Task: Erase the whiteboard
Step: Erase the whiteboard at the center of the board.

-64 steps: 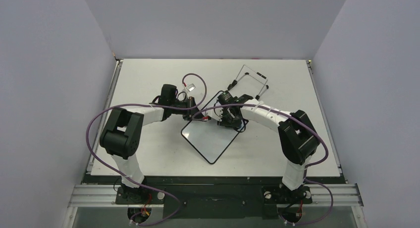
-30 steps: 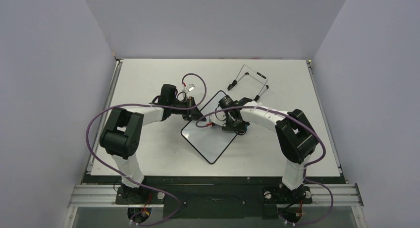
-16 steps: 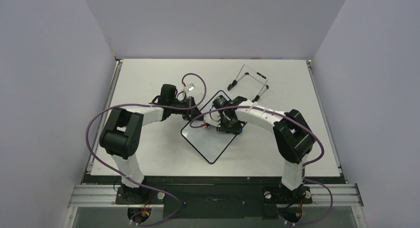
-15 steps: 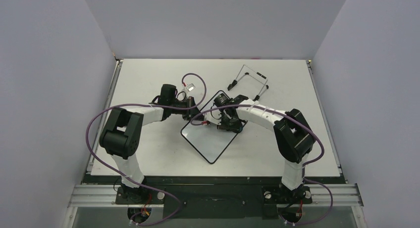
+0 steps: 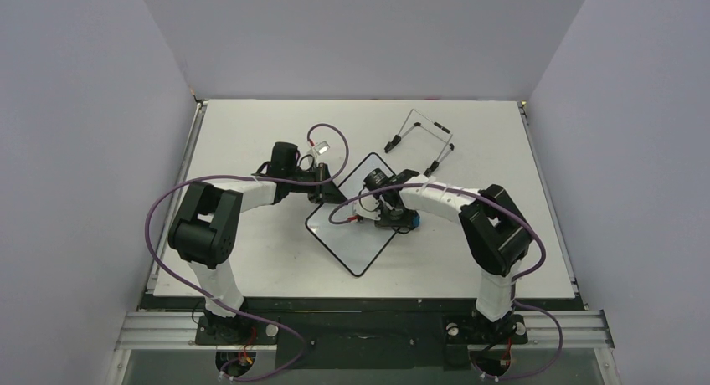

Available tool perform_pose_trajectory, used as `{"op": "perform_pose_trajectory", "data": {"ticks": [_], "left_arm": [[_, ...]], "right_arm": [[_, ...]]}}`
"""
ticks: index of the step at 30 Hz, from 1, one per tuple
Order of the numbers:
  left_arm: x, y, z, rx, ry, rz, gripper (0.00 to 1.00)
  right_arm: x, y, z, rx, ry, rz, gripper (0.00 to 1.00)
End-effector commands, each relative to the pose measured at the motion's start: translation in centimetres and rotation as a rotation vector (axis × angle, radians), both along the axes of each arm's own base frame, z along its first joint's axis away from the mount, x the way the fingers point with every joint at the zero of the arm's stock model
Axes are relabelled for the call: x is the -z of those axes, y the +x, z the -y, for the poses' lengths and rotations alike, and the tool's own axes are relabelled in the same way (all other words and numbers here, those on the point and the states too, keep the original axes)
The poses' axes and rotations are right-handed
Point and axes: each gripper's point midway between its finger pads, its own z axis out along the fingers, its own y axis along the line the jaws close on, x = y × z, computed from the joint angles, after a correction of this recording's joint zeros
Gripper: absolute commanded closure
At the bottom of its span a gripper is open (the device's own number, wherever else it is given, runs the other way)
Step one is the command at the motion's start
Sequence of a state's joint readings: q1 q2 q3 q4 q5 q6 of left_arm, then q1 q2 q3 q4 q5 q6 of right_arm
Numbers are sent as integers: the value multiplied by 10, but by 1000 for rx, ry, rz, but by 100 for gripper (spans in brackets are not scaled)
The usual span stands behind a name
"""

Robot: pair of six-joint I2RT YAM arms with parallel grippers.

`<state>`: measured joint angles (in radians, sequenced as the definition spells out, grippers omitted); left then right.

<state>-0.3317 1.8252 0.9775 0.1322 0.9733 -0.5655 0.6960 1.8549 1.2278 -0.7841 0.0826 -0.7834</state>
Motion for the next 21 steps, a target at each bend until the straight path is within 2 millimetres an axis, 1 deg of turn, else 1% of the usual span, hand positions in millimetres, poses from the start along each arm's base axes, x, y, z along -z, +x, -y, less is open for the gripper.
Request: {"op": "perform_pose_trajectory", "data": {"ticks": [1, 2, 3, 4, 5, 6, 7, 8, 10, 11, 13, 15, 16, 17, 18, 19, 21], "left_arm": [[-33, 1, 10, 64, -70, 112, 100], [-33, 1, 10, 65, -70, 111, 100], [-33, 1, 10, 65, -70, 110, 100], [-33, 0, 11, 65, -69, 109, 100], [-32, 0, 11, 66, -70, 107, 100], [-33, -1, 11, 68, -71, 107, 100], [-33, -1, 11, 68, -70, 108, 100], [-32, -2, 11, 70, -70, 107, 100], [-33, -2, 11, 72, -71, 109, 100], [-33, -2, 11, 72, -71, 108, 100], [-33, -2, 11, 73, -72, 111, 100], [-33, -2, 11, 74, -73, 110, 100], [-32, -2, 12, 74, -73, 110, 100], [-33, -2, 12, 75, -74, 112, 100], [-33, -2, 12, 74, -74, 112, 100], [-33, -2, 12, 74, -76, 112, 100], [-34, -1, 12, 74, -76, 115, 100]], "right_arm": [[8, -35, -49, -112, 99, -84, 100], [1, -29, -58, -105, 128, -67, 100], [-1, -24, -61, -80, 143, -60, 100], [-8, -15, -69, -65, 170, -42, 100], [-11, -8, -69, -30, 186, -33, 100], [-17, 2, -75, 1, 212, -14, 100], [-20, 12, -71, 35, 222, -1, 100], [-24, 22, -72, 64, 231, 17, 100], [-27, 40, -60, 122, 230, 47, 100], [-27, 48, -51, 153, 225, 59, 100], [-23, 56, -37, 184, 205, 67, 100], [-15, 55, -18, 196, 140, 73, 100], [-11, 53, -13, 186, 119, 67, 100], [-3, 47, -6, 183, 91, 50, 100], [0, 43, -3, 168, 75, 38, 100], [8, 34, 1, 157, 60, 11, 100], [15, 18, 3, 117, 48, -35, 100]]}}
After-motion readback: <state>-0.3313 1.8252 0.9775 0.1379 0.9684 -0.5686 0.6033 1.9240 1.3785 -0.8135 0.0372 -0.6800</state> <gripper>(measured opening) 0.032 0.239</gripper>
